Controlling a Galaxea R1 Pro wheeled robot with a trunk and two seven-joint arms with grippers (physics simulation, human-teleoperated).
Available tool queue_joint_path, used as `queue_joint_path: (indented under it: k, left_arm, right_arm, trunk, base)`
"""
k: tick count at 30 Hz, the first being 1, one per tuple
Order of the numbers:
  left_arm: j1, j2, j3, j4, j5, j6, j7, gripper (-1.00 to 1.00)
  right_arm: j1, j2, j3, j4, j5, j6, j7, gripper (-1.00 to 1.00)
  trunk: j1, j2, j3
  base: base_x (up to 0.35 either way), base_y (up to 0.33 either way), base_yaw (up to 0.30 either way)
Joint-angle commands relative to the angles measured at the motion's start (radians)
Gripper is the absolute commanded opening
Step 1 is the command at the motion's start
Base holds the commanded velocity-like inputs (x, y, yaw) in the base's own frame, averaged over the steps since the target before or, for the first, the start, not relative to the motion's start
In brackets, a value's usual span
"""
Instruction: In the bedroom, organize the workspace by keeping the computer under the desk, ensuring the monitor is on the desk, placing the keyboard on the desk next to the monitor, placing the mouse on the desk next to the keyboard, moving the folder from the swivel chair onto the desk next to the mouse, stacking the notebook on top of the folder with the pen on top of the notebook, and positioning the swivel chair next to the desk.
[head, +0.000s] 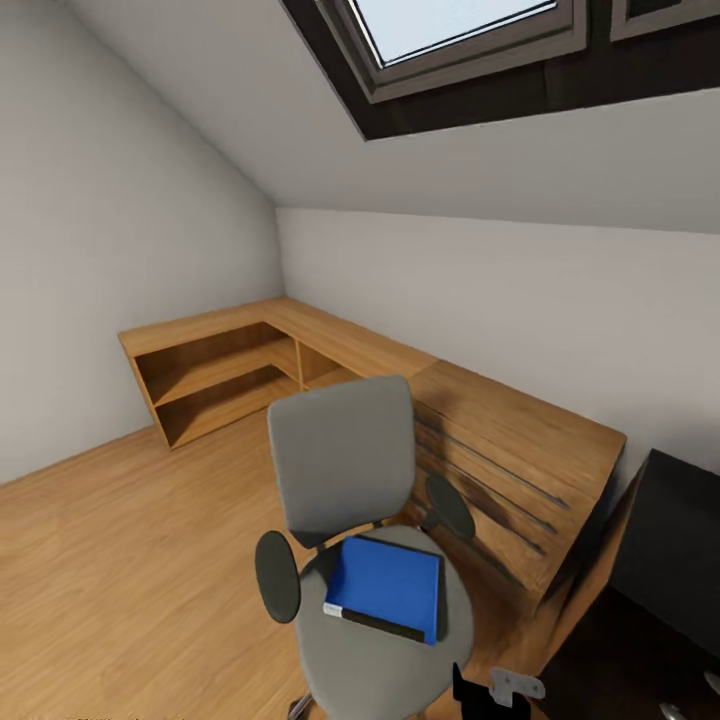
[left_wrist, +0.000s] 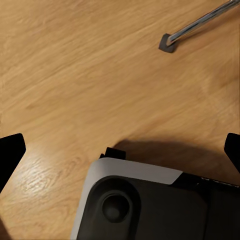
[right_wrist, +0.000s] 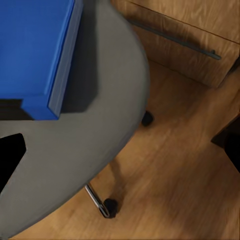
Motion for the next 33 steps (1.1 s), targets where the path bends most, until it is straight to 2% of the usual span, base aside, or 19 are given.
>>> queue_joint_path:
  k: [1, 20, 33]
  left_arm:
    - [-0.001, 0.0, -0.002, 0.001, 0.005, -0.003, -0.001, 1.0]
    - [-0.001, 0.0, -0.002, 0.002, 0.005, -0.003, -0.001, 1.0]
    - [-0.001, 0.0, -0.002, 0.002, 0.005, -0.003, -0.001, 1.0]
  right_arm:
    - [-0.001, 0.0, -0.001, 0.0, 0.002, -0.003, -0.004, 1.0]
    - [-0.001, 0.0, -0.001, 0.0, 0.0, -0.002, -0.006, 1.0]
    - [-0.001, -0.002, -0.002, -0.001, 0.0, -0.003, -0.006, 1.0]
  trunk:
    - [0.0, -0.001, 0.0]
    - [0.0, -0.001, 0.025]
    - [0.0, -0.001, 0.029]
  base:
    - [0.009, -0.004, 0.175]
    - [0.004, -0.015, 0.173]
    - [0.001, -0.003, 0.025]
